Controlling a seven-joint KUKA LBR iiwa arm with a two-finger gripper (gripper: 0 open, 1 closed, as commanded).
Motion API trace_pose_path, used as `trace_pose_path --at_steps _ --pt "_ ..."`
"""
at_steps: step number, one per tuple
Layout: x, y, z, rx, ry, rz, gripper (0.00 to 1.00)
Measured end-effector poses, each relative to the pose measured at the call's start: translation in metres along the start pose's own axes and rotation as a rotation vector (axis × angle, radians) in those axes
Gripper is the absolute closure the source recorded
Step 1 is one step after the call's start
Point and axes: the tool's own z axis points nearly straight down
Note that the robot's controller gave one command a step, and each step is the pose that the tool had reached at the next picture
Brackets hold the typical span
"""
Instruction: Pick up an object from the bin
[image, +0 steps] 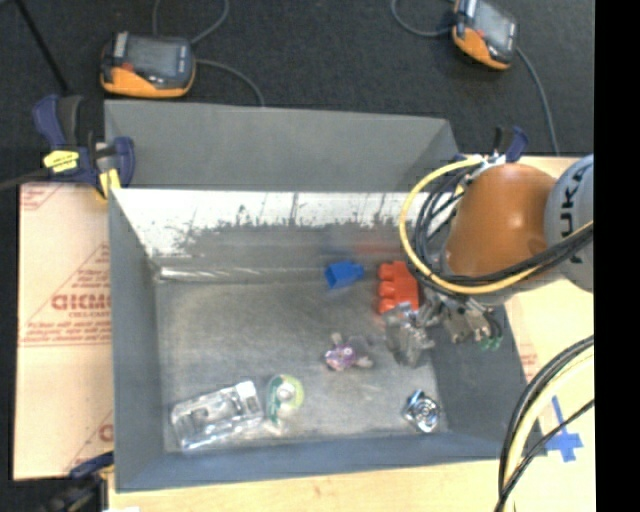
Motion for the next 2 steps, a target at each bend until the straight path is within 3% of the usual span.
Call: trace_pose_path --at_steps 1,2 --pt "-0.002 0.000 -0.001 0.001 -0.004 -0.003 0.00" --pt "-0.027 0.023 0.075 -0.001 -0.001 -0.217 0.00"
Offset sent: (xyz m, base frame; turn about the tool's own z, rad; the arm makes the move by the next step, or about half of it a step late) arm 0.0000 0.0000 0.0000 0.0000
